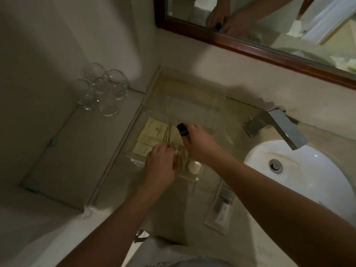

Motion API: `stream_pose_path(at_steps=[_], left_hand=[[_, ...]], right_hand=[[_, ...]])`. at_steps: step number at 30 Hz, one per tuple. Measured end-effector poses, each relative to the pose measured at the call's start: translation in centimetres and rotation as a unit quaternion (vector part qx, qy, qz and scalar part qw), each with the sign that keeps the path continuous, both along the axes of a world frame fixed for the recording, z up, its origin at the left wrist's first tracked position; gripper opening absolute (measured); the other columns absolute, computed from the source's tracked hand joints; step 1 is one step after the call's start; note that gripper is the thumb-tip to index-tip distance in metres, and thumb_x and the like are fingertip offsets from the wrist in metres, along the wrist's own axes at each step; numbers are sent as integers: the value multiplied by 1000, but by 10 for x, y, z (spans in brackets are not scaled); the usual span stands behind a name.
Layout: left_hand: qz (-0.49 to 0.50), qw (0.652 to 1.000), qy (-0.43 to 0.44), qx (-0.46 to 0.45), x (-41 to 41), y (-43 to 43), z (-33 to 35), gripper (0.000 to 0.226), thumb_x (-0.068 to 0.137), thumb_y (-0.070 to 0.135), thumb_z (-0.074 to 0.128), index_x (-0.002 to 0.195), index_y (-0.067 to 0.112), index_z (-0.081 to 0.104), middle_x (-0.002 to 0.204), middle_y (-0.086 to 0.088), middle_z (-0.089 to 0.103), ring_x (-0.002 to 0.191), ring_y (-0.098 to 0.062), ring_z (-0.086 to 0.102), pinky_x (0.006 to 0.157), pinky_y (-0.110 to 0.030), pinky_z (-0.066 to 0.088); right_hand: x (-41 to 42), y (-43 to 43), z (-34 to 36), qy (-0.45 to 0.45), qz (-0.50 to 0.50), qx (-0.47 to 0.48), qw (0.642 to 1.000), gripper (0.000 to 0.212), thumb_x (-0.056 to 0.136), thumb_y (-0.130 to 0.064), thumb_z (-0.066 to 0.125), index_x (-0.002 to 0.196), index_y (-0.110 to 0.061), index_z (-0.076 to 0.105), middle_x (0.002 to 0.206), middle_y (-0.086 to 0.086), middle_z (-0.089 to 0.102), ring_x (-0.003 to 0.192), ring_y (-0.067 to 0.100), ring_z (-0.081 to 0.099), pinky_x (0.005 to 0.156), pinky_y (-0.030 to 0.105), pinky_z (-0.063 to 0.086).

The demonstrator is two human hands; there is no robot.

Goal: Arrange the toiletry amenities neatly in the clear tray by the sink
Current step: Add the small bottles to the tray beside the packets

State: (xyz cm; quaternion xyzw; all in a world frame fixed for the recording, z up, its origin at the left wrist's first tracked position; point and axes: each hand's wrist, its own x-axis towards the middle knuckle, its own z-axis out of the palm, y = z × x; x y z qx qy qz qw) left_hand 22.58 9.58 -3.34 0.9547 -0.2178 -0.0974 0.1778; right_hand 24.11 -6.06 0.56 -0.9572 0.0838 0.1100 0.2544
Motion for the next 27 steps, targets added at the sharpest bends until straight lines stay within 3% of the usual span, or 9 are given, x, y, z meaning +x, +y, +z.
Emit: stream_pose_path(at_steps=[6, 8, 13, 19, 27], left_hand=[[-18, 999, -5, 51, 21, 25, -14, 49, 91, 38, 48, 132, 12, 45, 142, -10, 41, 135, -27, 30, 112, -40, 22], [-29, 999, 1, 45, 25, 26, -15, 48, 91, 39, 48, 130, 11, 46, 143, -10, 40, 136, -26, 30, 113, -40, 22], [-30, 999, 6, 37, 36, 24, -15, 43, 84, 37, 55, 124, 20, 49, 139, 0, 42, 127, -21, 35, 103, -39, 33], [-42, 998, -1, 50, 36, 25, -18, 48, 83, 39, 52, 128, 25, 45, 138, 4, 44, 124, -19, 37, 98, -37, 34], [-23, 1000, -6, 15, 34, 26, -20, 39, 82, 31, 51, 120, 22, 54, 126, 3, 55, 113, -19, 45, 94, -34, 38]], right_hand=[[26, 30, -13, 25, 21, 2, 999, 43, 91, -19, 50, 134, -18, 46, 128, 9, 53, 110, 31, 57, 87, 42, 50], [26, 29, -16, 29, 10, -15, 999, 39, 89, -19, 54, 127, -18, 51, 121, 8, 57, 105, 28, 59, 81, 37, 50], [9, 20, -20, 44, 3, -84, 995, 30, 85, -25, 58, 114, -18, 60, 107, 5, 59, 93, 26, 61, 72, 32, 47], [1, 19, -28, 37, -23, -94, 995, 28, 86, -26, 57, 113, -18, 60, 108, 4, 60, 94, 24, 60, 79, 37, 53], [-3, 19, -35, 14, -41, -94, 995, 25, 88, -25, 56, 112, -20, 58, 112, 1, 59, 104, 22, 53, 88, 36, 49]])
